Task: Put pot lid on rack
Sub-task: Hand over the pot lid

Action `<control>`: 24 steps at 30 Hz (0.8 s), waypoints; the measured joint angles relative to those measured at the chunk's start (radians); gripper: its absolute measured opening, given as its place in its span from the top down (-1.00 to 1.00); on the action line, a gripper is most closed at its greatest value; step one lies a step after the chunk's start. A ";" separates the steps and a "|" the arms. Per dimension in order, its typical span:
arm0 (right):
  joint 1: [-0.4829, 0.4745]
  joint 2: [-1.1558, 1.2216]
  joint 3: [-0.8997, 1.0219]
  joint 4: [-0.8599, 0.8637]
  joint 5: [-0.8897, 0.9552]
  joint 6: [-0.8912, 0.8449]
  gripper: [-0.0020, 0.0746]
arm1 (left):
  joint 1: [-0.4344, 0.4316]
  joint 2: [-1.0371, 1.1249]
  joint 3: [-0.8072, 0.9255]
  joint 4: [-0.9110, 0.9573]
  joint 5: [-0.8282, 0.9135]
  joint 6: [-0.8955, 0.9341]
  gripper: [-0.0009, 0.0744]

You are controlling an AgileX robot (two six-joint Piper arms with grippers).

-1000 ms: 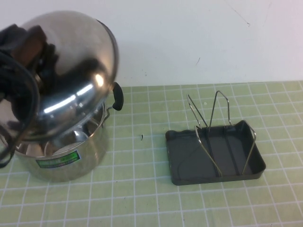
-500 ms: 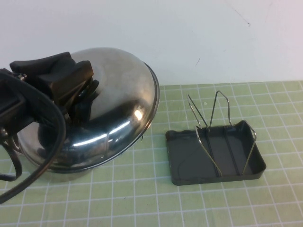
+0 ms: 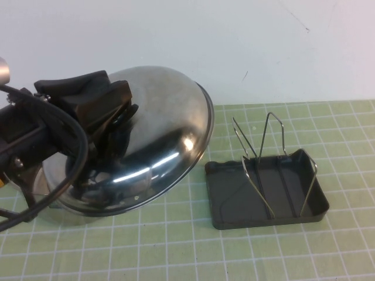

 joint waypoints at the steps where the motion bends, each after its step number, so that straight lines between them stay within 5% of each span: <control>1: 0.000 0.054 -0.022 0.002 0.048 -0.019 0.69 | 0.000 0.009 0.000 -0.006 -0.017 0.000 0.15; 9: 0.000 0.416 -0.200 0.002 0.323 -0.076 -0.36 | 0.000 0.047 0.000 -0.010 -0.088 0.000 0.15; 15: 0.016 0.635 -0.336 0.002 0.452 -0.095 -0.49 | 0.000 0.048 0.000 -0.010 -0.088 0.002 0.15; 24: 0.185 0.872 -0.513 0.002 0.418 -0.136 -0.50 | 0.000 0.048 0.000 -0.010 -0.088 0.002 0.15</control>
